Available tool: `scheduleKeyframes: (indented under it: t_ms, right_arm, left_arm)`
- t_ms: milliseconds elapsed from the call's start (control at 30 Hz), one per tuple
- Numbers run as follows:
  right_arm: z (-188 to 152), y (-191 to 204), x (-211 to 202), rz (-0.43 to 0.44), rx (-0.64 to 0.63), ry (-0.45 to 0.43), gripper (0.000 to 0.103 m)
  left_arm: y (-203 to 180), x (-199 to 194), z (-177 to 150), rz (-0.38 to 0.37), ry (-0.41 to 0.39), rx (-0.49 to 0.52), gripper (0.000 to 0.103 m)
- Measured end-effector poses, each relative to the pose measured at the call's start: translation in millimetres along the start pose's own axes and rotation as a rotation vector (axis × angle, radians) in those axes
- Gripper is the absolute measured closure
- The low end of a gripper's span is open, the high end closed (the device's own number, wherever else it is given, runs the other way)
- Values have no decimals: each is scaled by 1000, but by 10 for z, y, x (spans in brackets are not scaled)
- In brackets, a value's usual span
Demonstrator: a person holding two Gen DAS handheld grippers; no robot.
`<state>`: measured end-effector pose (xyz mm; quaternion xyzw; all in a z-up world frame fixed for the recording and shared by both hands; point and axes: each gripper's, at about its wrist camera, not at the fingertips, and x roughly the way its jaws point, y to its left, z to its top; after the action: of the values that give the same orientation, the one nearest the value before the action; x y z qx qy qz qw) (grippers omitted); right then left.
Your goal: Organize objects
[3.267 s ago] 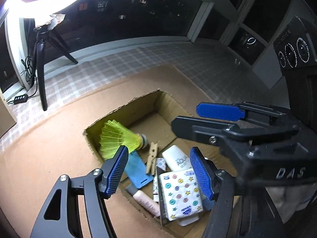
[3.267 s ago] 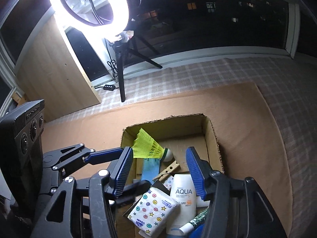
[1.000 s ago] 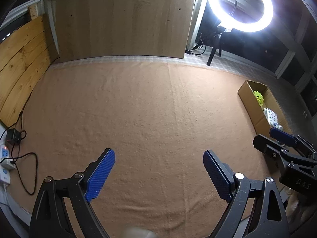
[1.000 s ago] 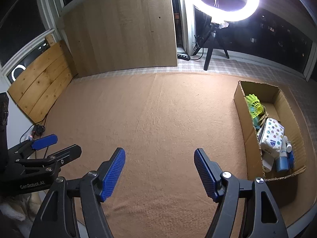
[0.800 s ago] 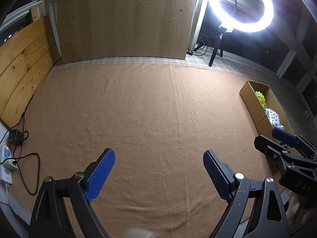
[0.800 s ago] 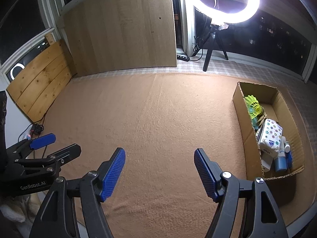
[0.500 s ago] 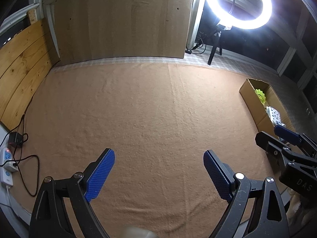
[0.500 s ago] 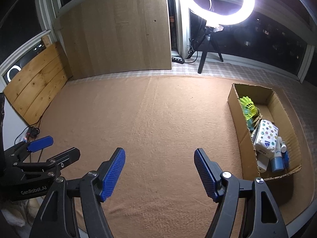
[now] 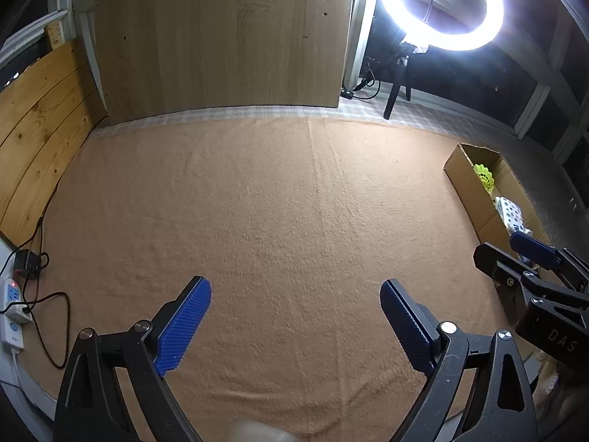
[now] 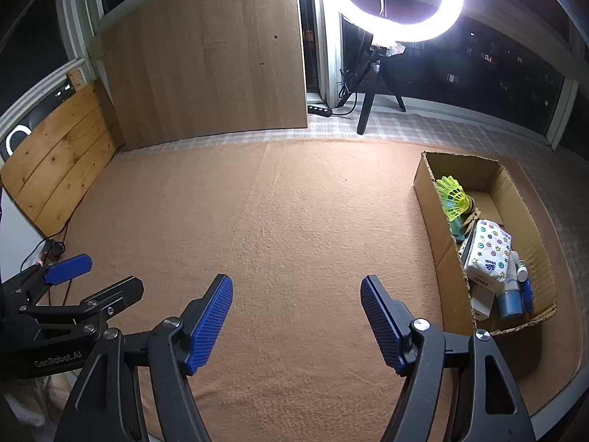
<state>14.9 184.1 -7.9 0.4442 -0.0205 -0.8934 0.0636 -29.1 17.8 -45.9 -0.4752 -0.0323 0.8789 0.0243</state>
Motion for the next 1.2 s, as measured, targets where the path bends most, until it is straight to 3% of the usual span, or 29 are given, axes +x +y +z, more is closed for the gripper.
scheduleKeyframes:
  t_ms: [1200]
  right_arm:
    - [6,11,142,-2,10,30,34]
  left_arm:
    - [4,153,5,3,25,-11,6]
